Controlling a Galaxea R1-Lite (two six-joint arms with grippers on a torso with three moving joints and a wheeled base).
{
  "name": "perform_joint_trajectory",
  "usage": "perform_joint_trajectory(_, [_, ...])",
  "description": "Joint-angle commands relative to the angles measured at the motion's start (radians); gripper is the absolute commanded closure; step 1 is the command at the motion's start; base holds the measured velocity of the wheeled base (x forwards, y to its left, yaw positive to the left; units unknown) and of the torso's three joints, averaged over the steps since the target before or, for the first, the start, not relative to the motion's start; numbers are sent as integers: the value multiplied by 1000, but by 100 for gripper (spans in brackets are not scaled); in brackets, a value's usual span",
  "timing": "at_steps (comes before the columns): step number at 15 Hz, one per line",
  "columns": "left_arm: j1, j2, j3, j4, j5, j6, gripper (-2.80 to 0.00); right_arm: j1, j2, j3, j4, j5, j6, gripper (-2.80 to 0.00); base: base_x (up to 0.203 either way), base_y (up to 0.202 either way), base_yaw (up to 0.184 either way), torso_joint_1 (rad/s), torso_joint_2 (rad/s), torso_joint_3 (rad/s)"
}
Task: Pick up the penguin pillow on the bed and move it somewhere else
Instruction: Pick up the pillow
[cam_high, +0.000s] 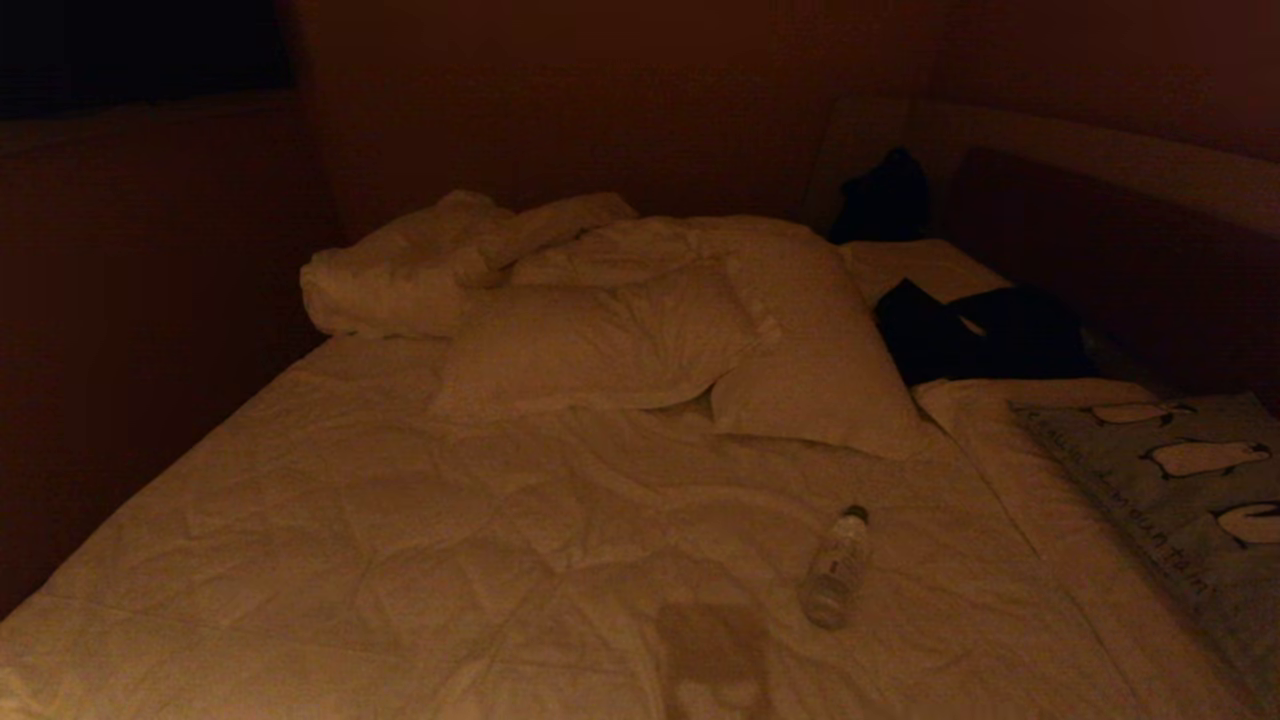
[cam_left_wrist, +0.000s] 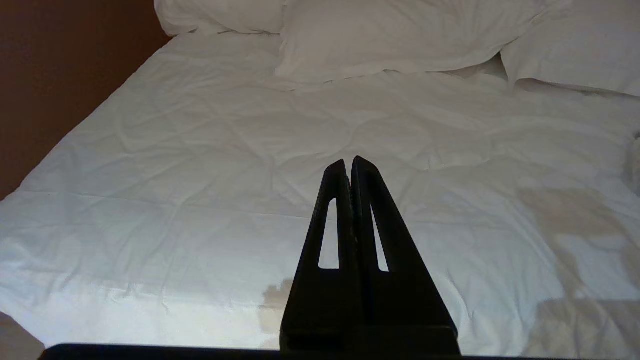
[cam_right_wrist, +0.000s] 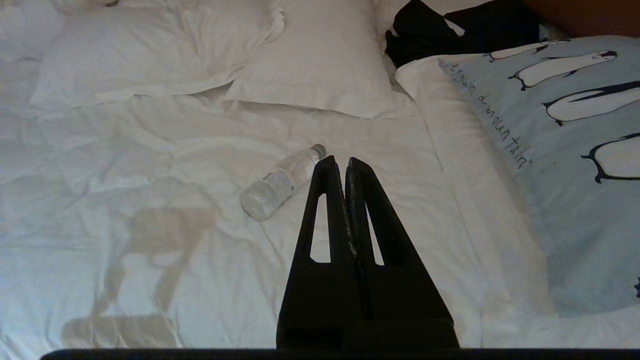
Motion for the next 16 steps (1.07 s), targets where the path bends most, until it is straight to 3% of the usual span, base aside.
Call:
perform_joint_trajectory(1, [1, 0, 0, 0, 0, 0, 0, 0, 1, 0, -1, 0, -2, 0, 0, 0, 0, 0, 0, 0])
perform_joint_trajectory(9, [0, -1, 0, 0, 0, 0, 0, 1, 1, -2, 35, 1, -52, 0, 0, 0, 0, 0, 0, 0])
perform_joint_trajectory(16, [1, 0, 0, 0, 0, 0, 0, 0, 1, 0, 36, 1, -42, 0, 0, 0, 0, 0, 0, 0])
